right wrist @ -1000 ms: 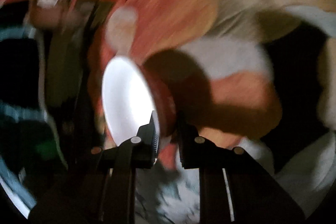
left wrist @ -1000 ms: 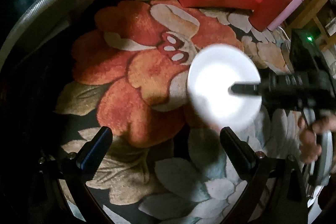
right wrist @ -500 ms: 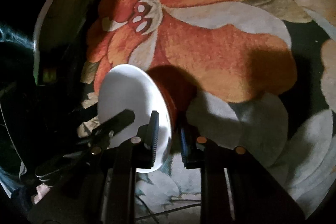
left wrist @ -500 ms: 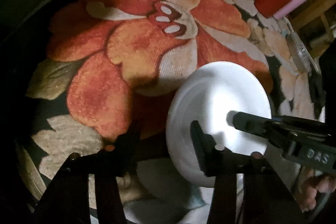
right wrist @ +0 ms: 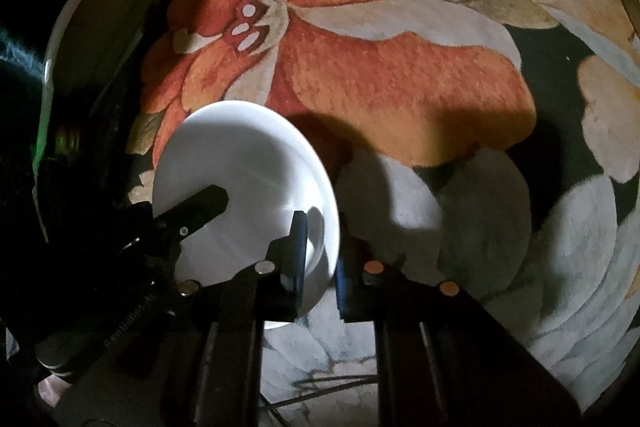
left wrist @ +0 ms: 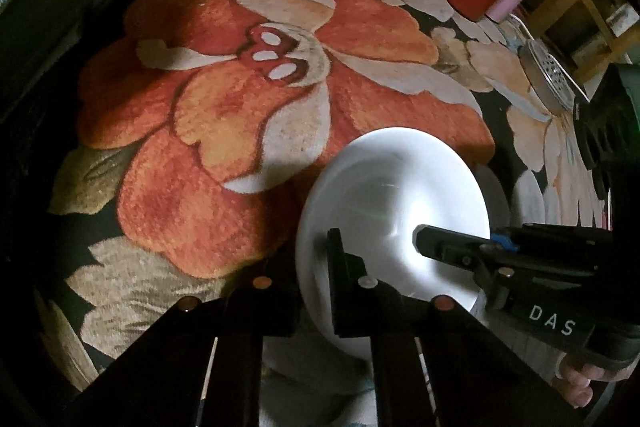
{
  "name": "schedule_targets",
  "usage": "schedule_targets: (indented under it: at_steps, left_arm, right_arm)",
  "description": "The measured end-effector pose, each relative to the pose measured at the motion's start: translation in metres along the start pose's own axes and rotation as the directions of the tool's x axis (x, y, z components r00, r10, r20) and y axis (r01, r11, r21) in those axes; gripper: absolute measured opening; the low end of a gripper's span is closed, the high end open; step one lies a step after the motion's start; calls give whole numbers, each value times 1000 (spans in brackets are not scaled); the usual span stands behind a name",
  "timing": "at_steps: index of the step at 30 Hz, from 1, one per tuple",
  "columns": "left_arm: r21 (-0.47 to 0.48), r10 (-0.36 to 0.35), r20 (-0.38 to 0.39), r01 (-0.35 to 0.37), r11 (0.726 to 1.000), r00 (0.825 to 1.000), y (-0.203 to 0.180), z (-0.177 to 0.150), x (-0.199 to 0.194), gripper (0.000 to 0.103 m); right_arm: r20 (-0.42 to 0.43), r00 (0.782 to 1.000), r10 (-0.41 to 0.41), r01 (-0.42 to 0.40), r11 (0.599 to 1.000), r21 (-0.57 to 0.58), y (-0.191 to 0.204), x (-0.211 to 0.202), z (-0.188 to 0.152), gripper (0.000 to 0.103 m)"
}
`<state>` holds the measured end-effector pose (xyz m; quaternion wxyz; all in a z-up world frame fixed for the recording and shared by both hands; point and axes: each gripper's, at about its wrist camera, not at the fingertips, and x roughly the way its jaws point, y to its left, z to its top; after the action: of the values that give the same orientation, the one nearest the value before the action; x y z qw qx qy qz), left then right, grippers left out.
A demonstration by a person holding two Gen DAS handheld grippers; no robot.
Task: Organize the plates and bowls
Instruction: 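Lift the bowl and carry it over the stack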
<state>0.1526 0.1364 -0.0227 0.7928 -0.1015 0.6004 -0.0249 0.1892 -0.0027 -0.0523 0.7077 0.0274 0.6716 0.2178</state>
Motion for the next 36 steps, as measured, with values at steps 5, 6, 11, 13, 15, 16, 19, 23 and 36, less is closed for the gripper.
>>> schedule_targets:
  at_steps: [5,6,11,13,15,16,19,23,36]
  left_arm:
    - [10,1,2,-1,1000,1000,-6,-1,-2,9]
    - [13,1,4,-1,1000,1000,-7,-2,-4,9]
    - [28,-8,13,7,1000,1000,-15,-2,-8,9]
    - [38,-12,16,12,999,1000,-20,-2,-11,9]
    - [49,-20,19,19,999,1000,-27,-3,-14,9]
    - [57,-26,20,24,998,999,-31,-4,-16,9]
    - [91,-45,19,43,995,999,-49,-7,-22,9]
    - [152,-81,22,77,985,996,-80,-14,-33,9]
    - [328,-186,-7,178,928,983,-196,-40,-73,9]
  right_arm:
    - [4,1000,-6,6,1000,0,-1,-5,-5,12]
    - [6,1000,-7,7,1000,-1,-1,-6,-6,12]
    - [13,1000,-15,15,1000,-3,-3,-14,-10,12]
    - [17,1000,-19,19,1000,0,-4,-18,-12,12]
    - [20,999,-25,25,1000,2,-8,-25,-15,12]
    - [21,999,-30,30,1000,4,-10,-29,-16,12]
    - [23,999,-49,49,999,13,-18,-43,-22,12]
    - [23,997,-78,77,996,37,-36,-70,-38,12]
    - [60,993,-101,83,966,245,-96,-160,-113,13]
